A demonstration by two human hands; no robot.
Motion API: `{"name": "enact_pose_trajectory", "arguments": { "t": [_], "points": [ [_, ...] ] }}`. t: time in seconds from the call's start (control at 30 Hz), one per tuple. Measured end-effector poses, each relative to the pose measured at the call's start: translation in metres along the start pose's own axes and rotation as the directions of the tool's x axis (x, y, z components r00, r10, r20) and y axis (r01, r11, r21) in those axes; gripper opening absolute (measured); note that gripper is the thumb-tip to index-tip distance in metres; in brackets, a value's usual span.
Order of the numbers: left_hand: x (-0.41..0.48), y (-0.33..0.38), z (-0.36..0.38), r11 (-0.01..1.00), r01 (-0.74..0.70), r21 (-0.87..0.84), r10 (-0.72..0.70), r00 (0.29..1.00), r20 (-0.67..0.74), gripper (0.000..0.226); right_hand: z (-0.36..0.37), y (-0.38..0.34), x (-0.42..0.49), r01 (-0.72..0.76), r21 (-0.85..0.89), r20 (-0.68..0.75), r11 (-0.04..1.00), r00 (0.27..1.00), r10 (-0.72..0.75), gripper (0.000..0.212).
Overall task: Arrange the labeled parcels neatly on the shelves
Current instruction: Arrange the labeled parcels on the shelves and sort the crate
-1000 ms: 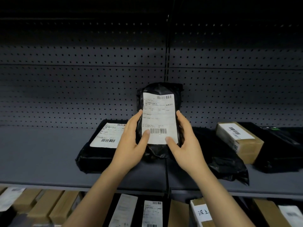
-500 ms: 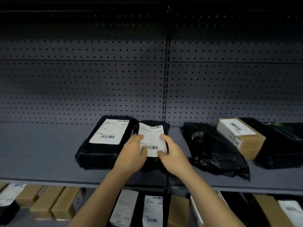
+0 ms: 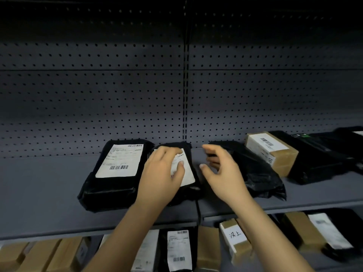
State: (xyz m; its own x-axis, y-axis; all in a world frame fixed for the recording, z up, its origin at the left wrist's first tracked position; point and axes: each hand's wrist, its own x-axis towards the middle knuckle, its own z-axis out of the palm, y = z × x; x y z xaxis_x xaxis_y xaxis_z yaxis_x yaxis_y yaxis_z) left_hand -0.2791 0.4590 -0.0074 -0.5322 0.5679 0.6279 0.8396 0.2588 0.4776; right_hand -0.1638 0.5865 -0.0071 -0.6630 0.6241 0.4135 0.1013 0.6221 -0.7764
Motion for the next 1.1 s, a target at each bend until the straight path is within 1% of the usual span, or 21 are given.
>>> {"name": "enact_pose_trajectory", "arguments": {
  "t": [0.13,0.23,0.33,0.43,0.5,0.63,0.77,0.93,1.0,1.1],
  "points": [
    [0.011,0.013,0.0,0.994,-0.107,-0.03,0.108,0.994,0.021,0.025,-0.028,-0.003,-0.007,-0.029,-0.075,-0.128,0.997,0.992,0.019,0.044],
    [0.016,0.024,0.009,0.978,-0.189,-0.082,0.193,0.981,0.037,0.027,-0.049,-0.002,-0.018,-0.085,-0.133,-0.21,0.987,0.976,0.056,0.042],
    [0.016,0.032,0.021,0.963,-0.224,-0.146,0.241,0.965,0.108,0.028,-0.067,0.004,-0.033,-0.148,-0.184,-0.297,0.972,0.951,0.088,0.039],
    [0.009,0.039,0.035,0.954,-0.23,-0.193,0.258,0.956,0.138,0.026,-0.083,0.012,-0.046,-0.211,-0.246,-0.339,0.946,0.933,0.12,0.035],
    [0.005,0.044,0.042,0.951,-0.232,-0.205,0.263,0.954,0.144,0.025,-0.092,0.02,-0.052,-0.239,-0.301,-0.338,0.923,0.932,0.131,0.033],
    [0.004,0.051,0.056,0.962,-0.211,-0.173,0.245,0.947,0.208,0.028,-0.105,0.04,-0.05,-0.302,-0.329,-0.315,0.895,0.928,0.197,0.035],
    [0.004,0.063,0.073,0.978,-0.181,-0.108,0.203,0.944,0.26,0.038,-0.112,0.064,-0.037,-0.35,-0.32,-0.234,0.88,0.93,0.285,0.046],
    [0.004,0.084,0.099,0.996,-0.093,-0.015,0.092,0.929,0.359,0.054,-0.118,0.093,-0.024,-0.304,-0.331,-0.085,0.893,0.952,0.293,0.062],
    [0.001,0.091,0.108,0.999,-0.045,0.03,0.03,0.922,0.387,0.055,-0.121,0.101,-0.02,-0.265,-0.323,-0.057,0.909,0.964,0.26,0.064],
    [-0.004,0.098,0.117,0.997,0.019,0.08,-0.049,0.919,0.391,0.051,-0.126,0.111,-0.015,-0.221,-0.306,-0.022,0.926,0.974,0.226,0.064]
  ]
}}
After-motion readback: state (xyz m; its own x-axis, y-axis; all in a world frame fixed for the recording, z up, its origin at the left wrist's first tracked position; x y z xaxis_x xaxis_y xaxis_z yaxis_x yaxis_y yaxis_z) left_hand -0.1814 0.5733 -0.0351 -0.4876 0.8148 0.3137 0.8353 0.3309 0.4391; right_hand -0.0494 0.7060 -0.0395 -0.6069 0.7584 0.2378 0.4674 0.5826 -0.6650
